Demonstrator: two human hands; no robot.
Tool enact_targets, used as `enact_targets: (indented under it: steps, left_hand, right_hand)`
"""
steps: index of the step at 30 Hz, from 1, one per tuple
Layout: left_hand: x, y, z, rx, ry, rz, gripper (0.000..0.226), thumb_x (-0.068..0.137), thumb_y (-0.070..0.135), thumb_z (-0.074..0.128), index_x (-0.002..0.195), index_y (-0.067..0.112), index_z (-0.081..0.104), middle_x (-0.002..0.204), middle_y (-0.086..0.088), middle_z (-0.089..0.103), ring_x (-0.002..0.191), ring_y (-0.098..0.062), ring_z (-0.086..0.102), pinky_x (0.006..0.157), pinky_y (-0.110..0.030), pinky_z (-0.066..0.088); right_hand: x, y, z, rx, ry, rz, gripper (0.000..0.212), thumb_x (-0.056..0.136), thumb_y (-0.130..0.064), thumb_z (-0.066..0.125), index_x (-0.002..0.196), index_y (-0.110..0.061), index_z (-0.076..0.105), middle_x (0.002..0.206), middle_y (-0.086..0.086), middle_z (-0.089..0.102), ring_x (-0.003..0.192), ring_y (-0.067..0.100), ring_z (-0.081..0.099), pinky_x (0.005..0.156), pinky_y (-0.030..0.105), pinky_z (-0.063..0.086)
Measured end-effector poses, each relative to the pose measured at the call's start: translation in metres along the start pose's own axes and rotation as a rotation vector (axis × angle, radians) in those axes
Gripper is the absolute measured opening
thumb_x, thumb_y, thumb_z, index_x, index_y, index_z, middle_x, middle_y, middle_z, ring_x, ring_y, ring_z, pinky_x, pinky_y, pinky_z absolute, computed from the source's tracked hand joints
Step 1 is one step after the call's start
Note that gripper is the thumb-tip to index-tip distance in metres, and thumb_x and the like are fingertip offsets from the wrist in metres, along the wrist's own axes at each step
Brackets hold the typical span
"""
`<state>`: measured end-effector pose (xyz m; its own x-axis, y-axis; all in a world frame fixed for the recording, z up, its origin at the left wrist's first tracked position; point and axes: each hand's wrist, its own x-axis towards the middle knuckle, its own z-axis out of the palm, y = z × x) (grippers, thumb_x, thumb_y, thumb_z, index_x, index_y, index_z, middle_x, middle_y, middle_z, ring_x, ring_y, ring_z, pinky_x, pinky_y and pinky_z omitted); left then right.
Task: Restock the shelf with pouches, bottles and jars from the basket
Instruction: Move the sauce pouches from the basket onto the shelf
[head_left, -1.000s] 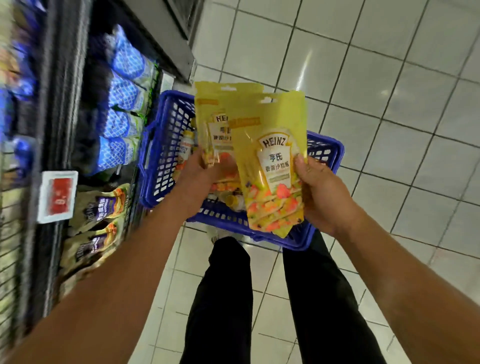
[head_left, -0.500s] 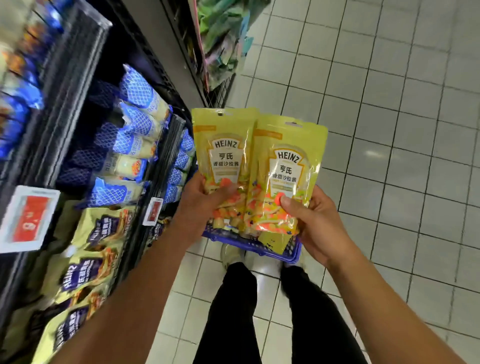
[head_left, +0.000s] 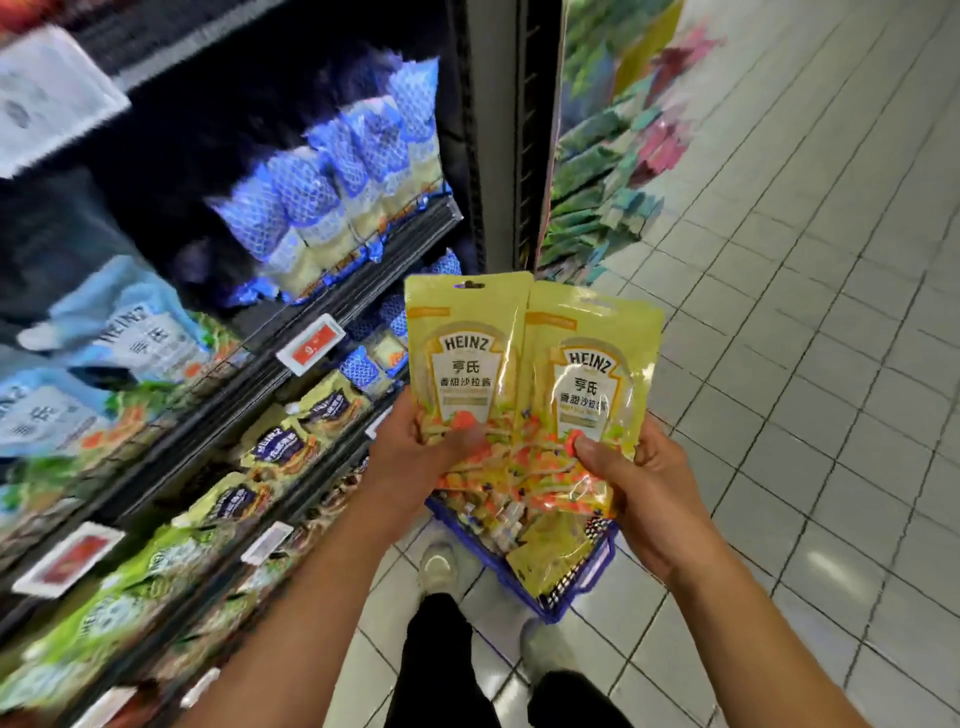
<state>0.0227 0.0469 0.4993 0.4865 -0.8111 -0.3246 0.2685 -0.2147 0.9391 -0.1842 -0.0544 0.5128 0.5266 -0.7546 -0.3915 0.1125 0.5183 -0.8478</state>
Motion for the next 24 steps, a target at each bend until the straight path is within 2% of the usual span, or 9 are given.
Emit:
enact_targets:
  steps: [5,8,12,14,16,18,21,24]
  left_hand:
    - [-0.061,0.010,-0.011,-0.085,0.172,0.049,0.046,0.068,0.027,0.086,0.107,0.043,0.069,0.112,-0.001,0.075,0.101,-0.025,0.073,0.073,-0.037,0.061]
    - [-0.098,0.015,-0.022,-0.127,0.268,0.079,0.050,0.070,0.025,0.086,0.114,0.040,0.067,0.113,-0.001,0.075,0.099,-0.026,0.074,0.067,-0.035,0.060]
    - [-0.147,0.022,-0.042,-0.171,0.373,0.125,0.059,0.065,0.032,0.090,0.118,0.036,0.065,0.115,-0.002,0.074,0.100,-0.025,0.073,0.071,-0.034,0.060]
    - [-0.170,0.025,-0.054,-0.197,0.429,0.139,0.066,0.062,0.035,0.089,0.122,0.029,0.063,0.112,-0.004,0.075,0.096,-0.027,0.074,0.067,-0.034,0.060]
    - [-0.194,0.028,-0.067,-0.216,0.484,0.173,0.062,0.064,0.032,0.088,0.121,0.027,0.063,0.111,-0.005,0.075,0.096,-0.028,0.074,0.067,-0.034,0.060]
    - [-0.220,0.031,-0.081,-0.230,0.516,0.205,0.058,0.066,0.031,0.086,0.119,0.028,0.063,0.112,-0.006,0.075,0.097,-0.029,0.074,0.070,-0.036,0.061]
    - [-0.262,0.030,-0.106,-0.241,0.572,0.238,0.065,0.067,0.030,0.089,0.125,0.024,0.060,0.113,-0.007,0.074,0.099,-0.029,0.073,0.073,-0.037,0.061]
    - [-0.308,0.026,-0.133,-0.237,0.639,0.285,0.070,0.063,0.035,0.089,0.126,0.026,0.060,0.115,-0.008,0.073,0.102,-0.030,0.072,0.076,-0.039,0.061]
  right_hand:
    - [-0.019,-0.012,0.014,-0.092,-0.170,0.005,0.050,0.067,-0.021,0.090,0.113,-0.021,0.071,0.114,0.015,0.074,0.101,0.037,0.073,0.076,0.040,0.061]
    - [-0.030,-0.015,0.031,-0.136,-0.264,0.006,0.047,0.066,-0.023,0.091,0.109,-0.025,0.073,0.112,0.014,0.075,0.099,0.036,0.074,0.074,0.040,0.061]
    - [-0.047,-0.014,0.065,-0.205,-0.383,-0.010,0.045,0.068,-0.027,0.090,0.109,-0.028,0.073,0.112,0.011,0.076,0.100,0.034,0.074,0.077,0.044,0.061]
    - [-0.058,-0.011,0.085,-0.244,-0.431,-0.035,0.046,0.065,-0.031,0.088,0.109,-0.029,0.073,0.110,0.009,0.076,0.098,0.032,0.074,0.074,0.039,0.062]
    - [-0.070,-0.007,0.105,-0.266,-0.485,-0.044,0.046,0.065,-0.033,0.088,0.109,-0.030,0.073,0.110,0.008,0.077,0.098,0.030,0.075,0.072,0.035,0.061]
    - [-0.082,-0.001,0.125,-0.282,-0.549,-0.044,0.044,0.068,-0.031,0.087,0.109,-0.030,0.073,0.110,0.008,0.076,0.098,0.030,0.075,0.071,0.035,0.061]
    - [-0.106,0.013,0.160,-0.302,-0.645,-0.054,0.035,0.072,-0.020,0.083,0.105,-0.030,0.074,0.108,0.008,0.077,0.096,0.029,0.075,0.069,0.034,0.061]
    - [-0.134,0.031,0.197,-0.343,-0.705,-0.071,0.036,0.070,-0.019,0.083,0.103,-0.029,0.075,0.106,0.009,0.077,0.095,0.029,0.075,0.072,0.037,0.062]
